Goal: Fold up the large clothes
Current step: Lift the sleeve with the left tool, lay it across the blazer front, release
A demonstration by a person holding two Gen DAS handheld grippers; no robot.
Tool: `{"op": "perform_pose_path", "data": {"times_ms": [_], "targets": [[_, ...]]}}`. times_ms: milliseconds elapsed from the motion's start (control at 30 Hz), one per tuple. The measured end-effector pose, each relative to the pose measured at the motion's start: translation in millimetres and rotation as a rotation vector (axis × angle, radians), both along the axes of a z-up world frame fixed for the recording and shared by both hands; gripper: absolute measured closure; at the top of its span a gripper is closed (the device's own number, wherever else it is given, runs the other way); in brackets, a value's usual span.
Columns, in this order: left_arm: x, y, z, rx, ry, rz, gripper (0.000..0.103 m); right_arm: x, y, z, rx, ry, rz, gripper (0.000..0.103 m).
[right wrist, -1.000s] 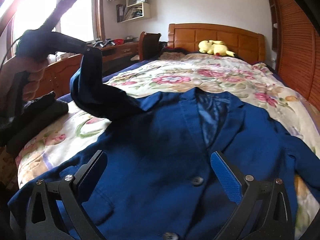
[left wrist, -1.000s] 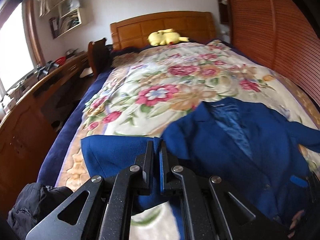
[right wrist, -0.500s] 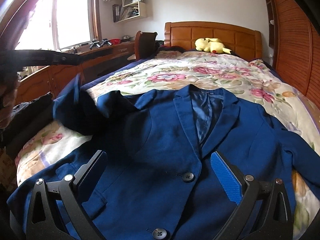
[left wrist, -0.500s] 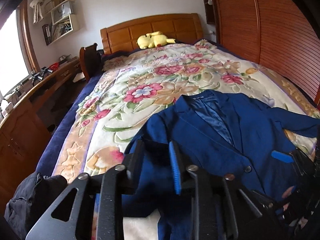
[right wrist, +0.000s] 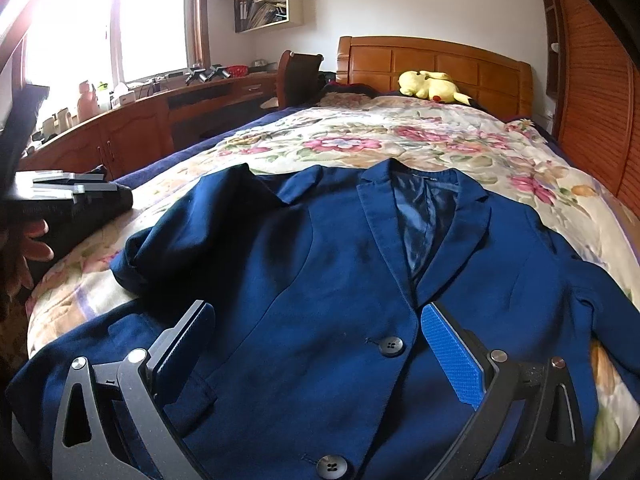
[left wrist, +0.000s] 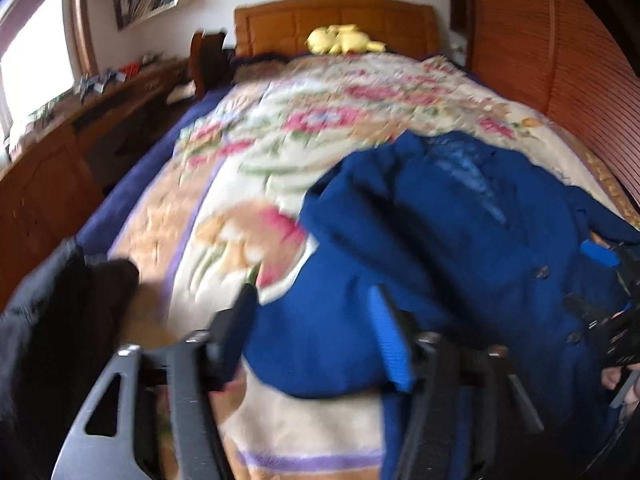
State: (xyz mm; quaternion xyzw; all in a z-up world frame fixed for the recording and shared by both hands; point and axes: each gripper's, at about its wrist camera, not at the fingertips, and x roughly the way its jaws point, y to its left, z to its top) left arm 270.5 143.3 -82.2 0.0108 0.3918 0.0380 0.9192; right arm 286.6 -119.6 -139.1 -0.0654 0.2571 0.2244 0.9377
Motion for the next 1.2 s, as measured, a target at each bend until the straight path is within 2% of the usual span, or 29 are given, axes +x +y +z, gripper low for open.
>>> {"op": "perform_pose_path", "data": {"times_ms": [133,367,533,800,900,933,1000,1067,1200], "targets": [[6,21,-34,-0.014,0.067,0.052,0.034,0,2,-1,-0.009,0.003,0.002,0.0],[19,46,-66,-0.082,0.144,0.111,0.034,-1,5,-3,-0.017,0.006,0.009,0.0],[25,51,-80,-0.106,0.189,0.132,0.034,0,4,-3,-0.017,0.007,0.013,0.0],[28,61,-87,-0.155,0.211,0.141,0.034,-4,7,-3,-0.024,-0.001,0.023,0.0],[29,60,-88,-0.188,0.222,0.12,0.057,-10,7,-3,-0.034,-0.007,0.03,0.0],[29,60,-87,-0.191,0.223,0.122,0.072,-13,6,-3,-0.038,-0.007,0.032,0.0],[27,58,-82,-0.194,0.215,0.114,0.092,-19,2,-4,-0.047,-0.006,0.033,0.0],[24,52,-68,-0.19,0.183,0.095,0.096,-28,-4,-6,-0.058,-0.006,0.03,0.0],[15,28,-15,-0.131,0.045,0.053,0.097,-45,-27,-4,-0.05,0.0,0.01,0.0]]}}
